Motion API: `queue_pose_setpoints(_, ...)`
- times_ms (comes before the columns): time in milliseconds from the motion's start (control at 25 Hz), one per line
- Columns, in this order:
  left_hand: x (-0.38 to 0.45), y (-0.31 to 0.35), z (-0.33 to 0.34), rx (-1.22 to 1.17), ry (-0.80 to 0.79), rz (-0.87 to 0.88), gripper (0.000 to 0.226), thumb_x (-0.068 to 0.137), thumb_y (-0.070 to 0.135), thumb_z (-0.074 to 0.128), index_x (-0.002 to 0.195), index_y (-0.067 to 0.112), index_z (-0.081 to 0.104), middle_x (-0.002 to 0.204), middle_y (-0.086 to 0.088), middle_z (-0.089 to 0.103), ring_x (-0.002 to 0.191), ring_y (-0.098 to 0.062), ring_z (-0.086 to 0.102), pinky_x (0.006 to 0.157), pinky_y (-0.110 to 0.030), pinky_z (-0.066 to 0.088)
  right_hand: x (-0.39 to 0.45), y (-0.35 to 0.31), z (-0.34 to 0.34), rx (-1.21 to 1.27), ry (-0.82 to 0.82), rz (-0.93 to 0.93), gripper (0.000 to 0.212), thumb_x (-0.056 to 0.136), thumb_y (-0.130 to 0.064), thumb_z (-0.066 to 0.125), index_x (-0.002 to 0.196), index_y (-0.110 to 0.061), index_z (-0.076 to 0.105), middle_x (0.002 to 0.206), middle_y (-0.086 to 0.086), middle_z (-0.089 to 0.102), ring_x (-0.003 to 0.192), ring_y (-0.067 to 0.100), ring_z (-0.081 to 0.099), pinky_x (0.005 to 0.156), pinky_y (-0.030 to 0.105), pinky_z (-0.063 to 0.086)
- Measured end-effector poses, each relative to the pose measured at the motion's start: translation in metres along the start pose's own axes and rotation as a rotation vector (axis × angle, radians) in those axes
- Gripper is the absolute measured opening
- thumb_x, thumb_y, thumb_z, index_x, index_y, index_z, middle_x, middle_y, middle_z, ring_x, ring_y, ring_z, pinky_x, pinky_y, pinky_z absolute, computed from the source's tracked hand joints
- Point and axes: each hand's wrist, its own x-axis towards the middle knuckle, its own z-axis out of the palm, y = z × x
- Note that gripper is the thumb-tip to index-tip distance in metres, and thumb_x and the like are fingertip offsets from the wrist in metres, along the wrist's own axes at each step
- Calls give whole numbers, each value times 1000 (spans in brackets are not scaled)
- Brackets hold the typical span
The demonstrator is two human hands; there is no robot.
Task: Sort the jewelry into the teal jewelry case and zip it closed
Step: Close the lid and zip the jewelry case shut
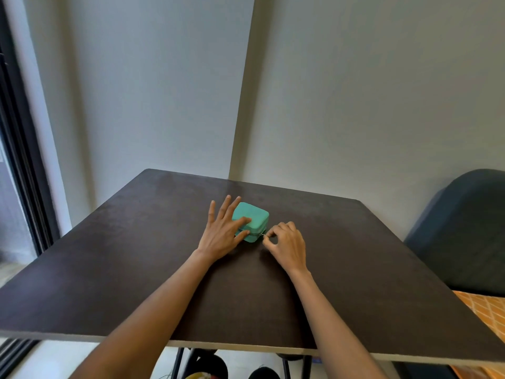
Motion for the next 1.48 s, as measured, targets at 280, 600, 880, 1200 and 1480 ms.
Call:
queue_pose_setpoints(280, 17, 25, 6, 0, -2, -113, 41, 82, 62, 49, 94, 24, 59, 139, -11, 47, 135, -33, 37, 114, -53, 4, 3, 7, 0, 1, -17, 32, 11, 80, -27, 66, 74, -18, 63, 79, -6, 62, 81, 13, 53, 64, 25, 44)
queue_pose_setpoints(600, 11, 10, 1, -76, 32, -63, 26, 81, 51, 52, 87, 29, 64, 145, -8, 40, 139, -33, 27, 112, -49, -7, -1, -4, 2, -49, 5, -18, 12, 78, -31, 67, 73, -20, 65, 76, -6, 63, 79, 14, 55, 64, 29, 45)
queue_pose_setpoints(880, -4, -22, -10, -84, -4, -125, 15, 82, 35, 67, 96, 29, 66, 146, -9, 40, 141, -34, 26, 112, -54, -5, 0, -4, -1, -29, -10, 66, 12, 80, -28, 64, 72, -20, 66, 79, -6, 65, 84, 16, 54, 70, 30, 42)
queue_pose_setpoints(1200, 3, 0, -7, -84, -184, -29, 55, 87, 58, 23, 131, 36, 46, 153, -6, 24, 143, -28, 17, 116, -48, 1, -3, -7, 1, 8, -50, -58, 11, 79, -29, 67, 75, -18, 66, 78, -5, 63, 81, 14, 53, 66, 29, 48)
queue_pose_setpoints(1480, 31, 11, -12, -373, -210, -236, 27, 92, 42, 51, 98, 17, 58, 124, -4, 52, 115, -21, 41, 87, -35, 43, 4, 5, 3, 27, -21, 89, 13, 82, -30, 63, 76, -20, 68, 81, -6, 66, 87, 15, 52, 69, 30, 43)
